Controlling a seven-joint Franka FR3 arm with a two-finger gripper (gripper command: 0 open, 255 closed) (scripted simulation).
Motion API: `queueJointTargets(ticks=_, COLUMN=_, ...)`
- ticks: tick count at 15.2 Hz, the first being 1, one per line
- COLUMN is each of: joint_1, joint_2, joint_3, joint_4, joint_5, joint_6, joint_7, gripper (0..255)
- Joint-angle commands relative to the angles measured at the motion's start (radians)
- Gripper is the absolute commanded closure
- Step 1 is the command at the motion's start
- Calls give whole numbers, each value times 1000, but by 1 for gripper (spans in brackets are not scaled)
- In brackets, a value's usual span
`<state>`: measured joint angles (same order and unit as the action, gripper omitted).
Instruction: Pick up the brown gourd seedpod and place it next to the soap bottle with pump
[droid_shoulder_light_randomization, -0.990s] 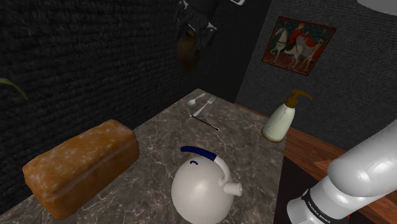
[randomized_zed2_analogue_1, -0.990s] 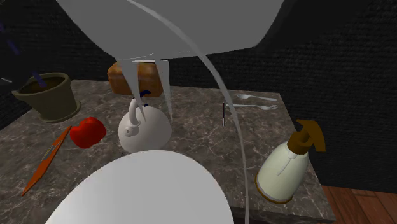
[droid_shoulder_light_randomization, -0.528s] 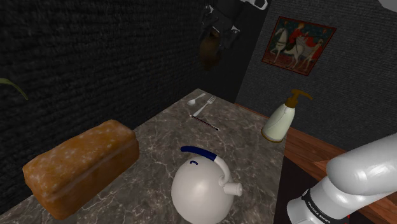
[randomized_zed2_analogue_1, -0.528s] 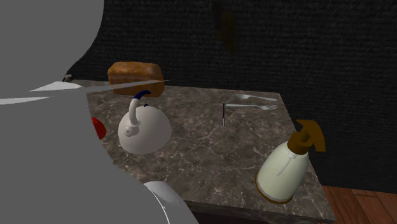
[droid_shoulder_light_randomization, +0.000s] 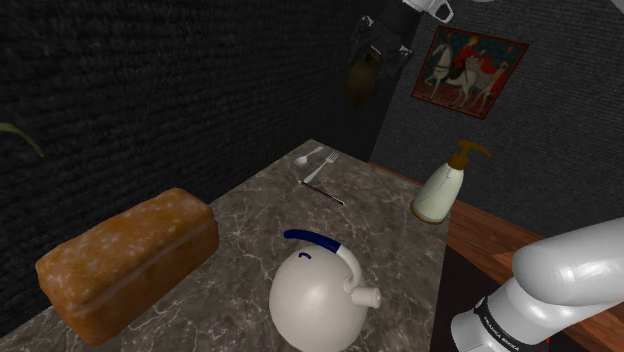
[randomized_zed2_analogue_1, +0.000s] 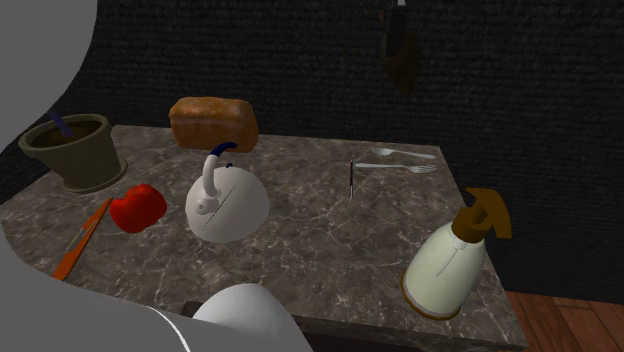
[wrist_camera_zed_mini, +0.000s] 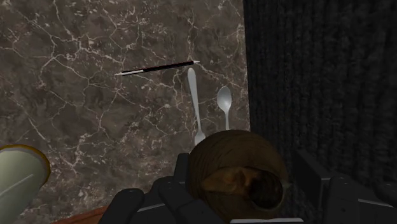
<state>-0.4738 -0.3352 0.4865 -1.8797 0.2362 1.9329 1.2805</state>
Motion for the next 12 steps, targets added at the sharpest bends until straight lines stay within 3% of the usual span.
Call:
queueJointTargets(ticks=1, joint_1=-10, joint_2=-15, joint_3=-44, joint_4=-17, joint_5=14, joint_6=-7, joint_7=-59, gripper=255)
queueJointTargets(ticks=12, joint_1=-80, joint_2=-1, joint_3=-244, joint_4=-22, joint_5=33, joint_6=-48, joint_7=-331, gripper=255)
